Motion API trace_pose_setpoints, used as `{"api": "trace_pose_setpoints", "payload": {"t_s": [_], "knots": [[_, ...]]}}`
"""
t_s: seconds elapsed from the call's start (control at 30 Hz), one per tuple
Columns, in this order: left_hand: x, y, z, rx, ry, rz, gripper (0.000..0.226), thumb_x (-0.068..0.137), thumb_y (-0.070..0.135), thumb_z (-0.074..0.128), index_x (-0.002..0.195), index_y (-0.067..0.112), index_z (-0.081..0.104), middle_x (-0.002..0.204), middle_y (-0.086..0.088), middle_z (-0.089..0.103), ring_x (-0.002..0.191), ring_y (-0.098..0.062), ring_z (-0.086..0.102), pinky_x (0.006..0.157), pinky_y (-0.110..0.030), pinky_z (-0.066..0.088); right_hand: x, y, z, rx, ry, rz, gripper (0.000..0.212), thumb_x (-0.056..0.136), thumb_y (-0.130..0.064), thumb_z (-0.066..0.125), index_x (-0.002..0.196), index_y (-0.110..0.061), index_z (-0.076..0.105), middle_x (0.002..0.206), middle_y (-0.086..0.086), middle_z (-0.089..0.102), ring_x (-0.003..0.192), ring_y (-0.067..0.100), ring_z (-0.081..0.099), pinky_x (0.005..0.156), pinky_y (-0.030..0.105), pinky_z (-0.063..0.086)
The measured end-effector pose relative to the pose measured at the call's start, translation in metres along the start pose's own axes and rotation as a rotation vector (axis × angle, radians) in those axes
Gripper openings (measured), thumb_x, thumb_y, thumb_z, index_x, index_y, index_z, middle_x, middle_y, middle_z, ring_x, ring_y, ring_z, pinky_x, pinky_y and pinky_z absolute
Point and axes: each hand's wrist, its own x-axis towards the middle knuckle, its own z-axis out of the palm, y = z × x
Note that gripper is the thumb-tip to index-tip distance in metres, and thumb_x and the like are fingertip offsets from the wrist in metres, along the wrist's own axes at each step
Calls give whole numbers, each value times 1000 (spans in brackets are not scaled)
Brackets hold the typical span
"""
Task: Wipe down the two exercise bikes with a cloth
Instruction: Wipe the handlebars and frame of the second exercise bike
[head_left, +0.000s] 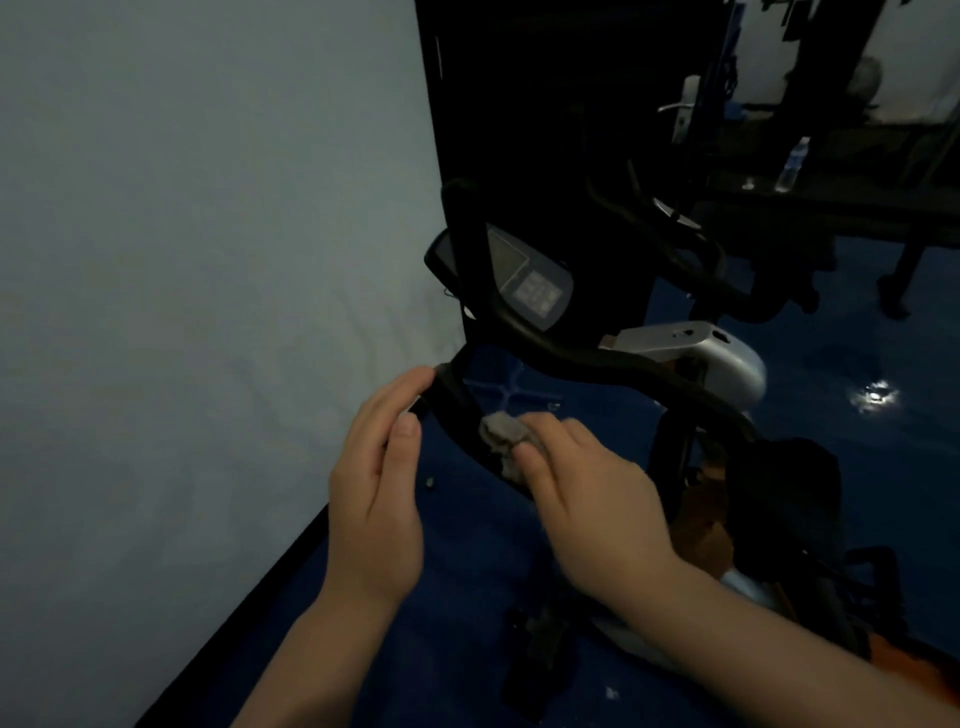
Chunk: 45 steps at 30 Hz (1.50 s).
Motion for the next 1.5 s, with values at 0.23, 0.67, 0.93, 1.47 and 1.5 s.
{"api": "trace_pose_setpoints", "payload": {"t_s": [0.23, 0.67, 0.93, 1.47, 1.5], "knots": [[-4, 6, 5, -40, 2, -41, 37, 98, 26, 34, 129, 24, 55, 131, 19, 57, 124, 5, 48, 100, -6, 34, 57, -40, 13, 464, -34, 195, 37, 100, -49, 19, 117, -40, 50, 114, -9, 61, 101, 16, 57, 77, 37, 42], [-13, 3, 10, 46, -64, 88, 41, 99, 31, 33, 138, 24, 43, 147, 10, 43, 135, -1, 38, 109, -16, 31, 27, -43, 22, 125, 177, -54, 46, 100, -34, 34, 145, -26, 30, 124, 3, 54, 95, 22, 54, 71, 38, 46], [-9, -4, 53, 420, -329, 403, 42, 100, 28, 25, 131, 17, 53, 137, 4, 53, 135, -10, 41, 120, -37, 7, -43, 31, 3, -112, 70, -51, 42, 96, -32, 37, 133, -16, 49, 112, 7, 57, 91, 23, 53, 85, 40, 47], [-14, -18, 57, 659, -296, 491, 39, 99, 29, 27, 94, 18, 64, 92, 5, 63, 95, -13, 50, 113, -37, 16, -37, 39, 1, 116, 252, 244, 35, 99, -25, 41, 130, -15, 54, 123, 3, 54, 126, 16, 39, 110, 28, 28], [-15, -17, 58, 658, -297, 480, 38, 99, 28, 27, 93, 18, 64, 91, 5, 63, 95, -13, 50, 113, -38, 17, -44, 31, 8, 121, 282, 289, 40, 100, -30, 36, 135, -16, 48, 132, 2, 48, 133, 14, 31, 113, 26, 24]]}}
